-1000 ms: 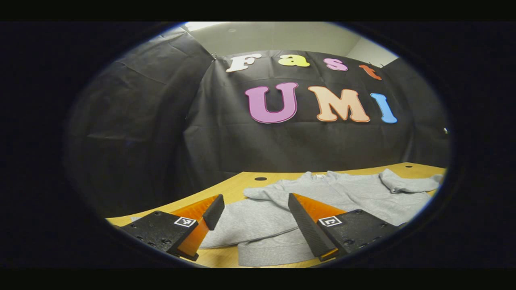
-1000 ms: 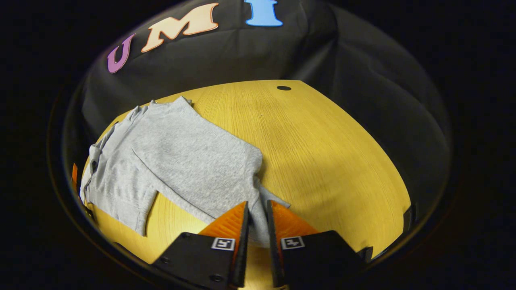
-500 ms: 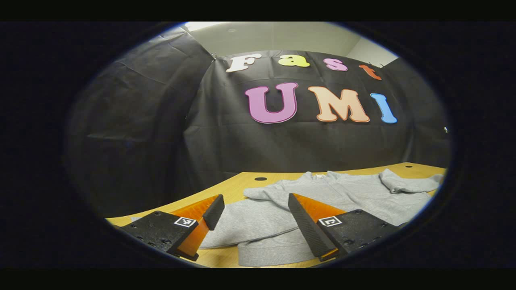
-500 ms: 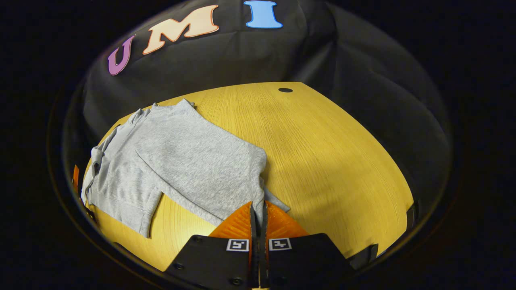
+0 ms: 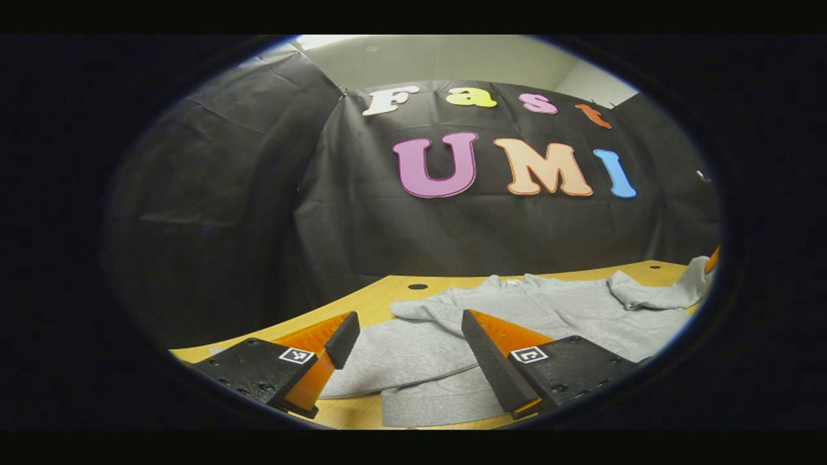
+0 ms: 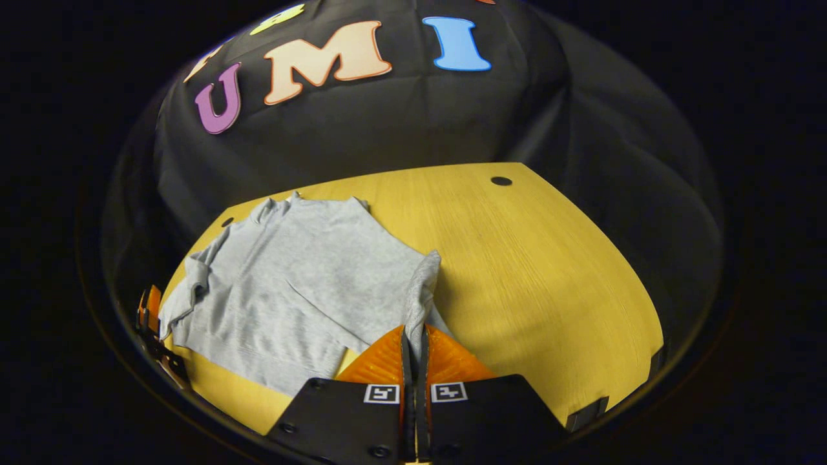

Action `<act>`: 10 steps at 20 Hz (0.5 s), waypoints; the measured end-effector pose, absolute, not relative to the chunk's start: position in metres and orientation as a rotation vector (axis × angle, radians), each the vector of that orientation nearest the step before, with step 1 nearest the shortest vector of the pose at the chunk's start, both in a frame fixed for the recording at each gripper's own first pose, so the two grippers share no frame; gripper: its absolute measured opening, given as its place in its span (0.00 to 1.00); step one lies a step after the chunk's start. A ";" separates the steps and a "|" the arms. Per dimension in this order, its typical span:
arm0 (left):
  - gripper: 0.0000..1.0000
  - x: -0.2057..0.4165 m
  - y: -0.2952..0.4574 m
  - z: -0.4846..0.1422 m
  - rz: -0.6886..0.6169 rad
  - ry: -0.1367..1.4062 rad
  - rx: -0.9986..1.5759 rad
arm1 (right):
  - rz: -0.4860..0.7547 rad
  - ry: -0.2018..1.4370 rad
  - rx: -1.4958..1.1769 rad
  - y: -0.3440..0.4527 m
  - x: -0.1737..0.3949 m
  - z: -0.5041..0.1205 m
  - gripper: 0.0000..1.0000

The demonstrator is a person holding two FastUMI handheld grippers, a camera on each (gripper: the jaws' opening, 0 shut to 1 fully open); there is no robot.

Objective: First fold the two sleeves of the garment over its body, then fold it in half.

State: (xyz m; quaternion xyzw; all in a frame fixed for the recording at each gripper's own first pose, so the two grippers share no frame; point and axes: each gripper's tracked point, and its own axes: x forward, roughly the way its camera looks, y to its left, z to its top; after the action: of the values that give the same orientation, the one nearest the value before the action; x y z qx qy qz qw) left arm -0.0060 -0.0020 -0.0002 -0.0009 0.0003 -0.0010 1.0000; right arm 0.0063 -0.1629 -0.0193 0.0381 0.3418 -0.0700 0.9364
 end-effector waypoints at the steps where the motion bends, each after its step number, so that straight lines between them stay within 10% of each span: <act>1: 0.93 -0.006 -0.002 0.000 -0.002 0.000 -0.002 | -0.117 0.686 0.067 -0.151 0.017 -0.012 0.03; 10: 0.93 -0.007 -0.002 0.000 -0.001 -0.001 -0.001 | 0.130 0.606 0.031 -0.017 0.107 0.033 0.03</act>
State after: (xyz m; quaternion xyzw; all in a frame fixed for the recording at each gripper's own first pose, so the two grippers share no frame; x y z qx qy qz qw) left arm -0.0066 -0.0024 0.0003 -0.0004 -0.0003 -0.0007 1.0000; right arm 0.1071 -0.0167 0.0331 0.0151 0.2981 0.0638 0.9523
